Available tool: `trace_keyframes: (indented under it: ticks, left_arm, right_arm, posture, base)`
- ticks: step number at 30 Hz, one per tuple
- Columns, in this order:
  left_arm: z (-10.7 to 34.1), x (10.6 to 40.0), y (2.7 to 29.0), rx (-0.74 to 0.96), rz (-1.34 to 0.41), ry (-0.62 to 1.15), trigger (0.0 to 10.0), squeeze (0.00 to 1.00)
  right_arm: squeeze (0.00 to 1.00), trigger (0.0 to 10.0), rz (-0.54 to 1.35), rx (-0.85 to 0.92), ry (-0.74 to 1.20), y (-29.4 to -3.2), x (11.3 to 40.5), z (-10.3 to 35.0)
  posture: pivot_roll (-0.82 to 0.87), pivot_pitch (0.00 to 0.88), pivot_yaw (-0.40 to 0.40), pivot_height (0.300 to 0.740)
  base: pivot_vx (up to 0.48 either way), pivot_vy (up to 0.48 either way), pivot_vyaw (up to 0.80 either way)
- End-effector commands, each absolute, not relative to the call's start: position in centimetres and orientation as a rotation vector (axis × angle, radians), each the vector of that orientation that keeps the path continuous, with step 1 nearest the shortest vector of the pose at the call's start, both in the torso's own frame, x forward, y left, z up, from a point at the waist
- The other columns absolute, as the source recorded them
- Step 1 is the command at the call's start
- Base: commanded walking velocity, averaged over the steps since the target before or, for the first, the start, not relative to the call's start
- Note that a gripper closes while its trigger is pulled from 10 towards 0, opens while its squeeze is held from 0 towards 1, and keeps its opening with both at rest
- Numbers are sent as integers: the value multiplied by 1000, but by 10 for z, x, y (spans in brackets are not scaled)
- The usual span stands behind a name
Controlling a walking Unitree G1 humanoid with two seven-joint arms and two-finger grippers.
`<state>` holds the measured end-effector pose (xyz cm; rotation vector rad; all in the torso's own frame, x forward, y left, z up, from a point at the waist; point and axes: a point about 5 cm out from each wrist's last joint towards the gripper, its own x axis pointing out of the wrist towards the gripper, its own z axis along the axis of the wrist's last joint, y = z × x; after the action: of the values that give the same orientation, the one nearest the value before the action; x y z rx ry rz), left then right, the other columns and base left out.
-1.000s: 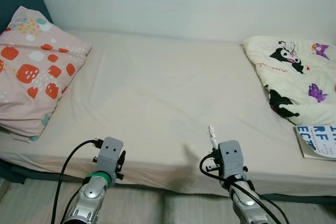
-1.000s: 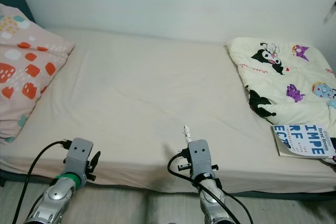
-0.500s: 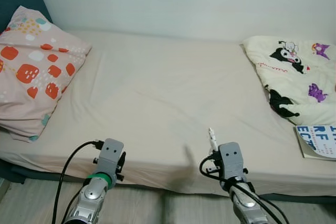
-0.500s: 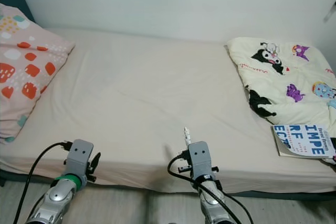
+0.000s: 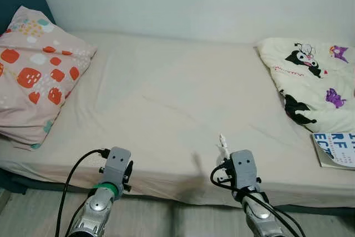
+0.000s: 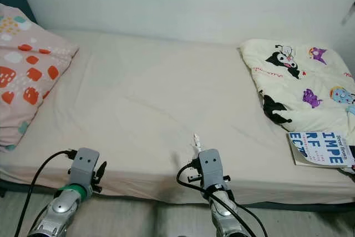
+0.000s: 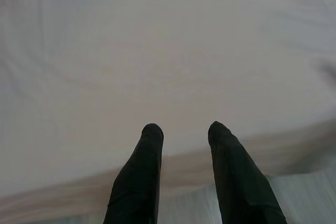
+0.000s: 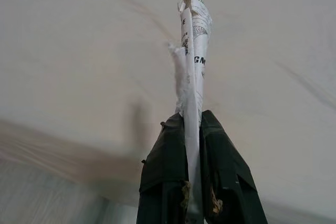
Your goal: Clean up the room
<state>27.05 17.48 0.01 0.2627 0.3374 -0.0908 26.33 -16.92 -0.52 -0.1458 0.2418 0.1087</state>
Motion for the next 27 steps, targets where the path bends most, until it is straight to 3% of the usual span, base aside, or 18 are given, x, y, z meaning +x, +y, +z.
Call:
trace_keyframes:
  ticks: [1,27]
  left_arm:
    - [-7,265,174,267,-92,375,10000,0]
    - [-15,265,177,281,-74,468,10000,0]
  right_arm:
    - [0,10000,97,-113,267,-170,261,-9]
    - [0,10000,106,-84,303,-170,262,-12]
  posture:
    - [36,0,-10,713]
    - [43,0,-16,713]
  base:
    - [0,0,-800]
    - [0,0,-727]
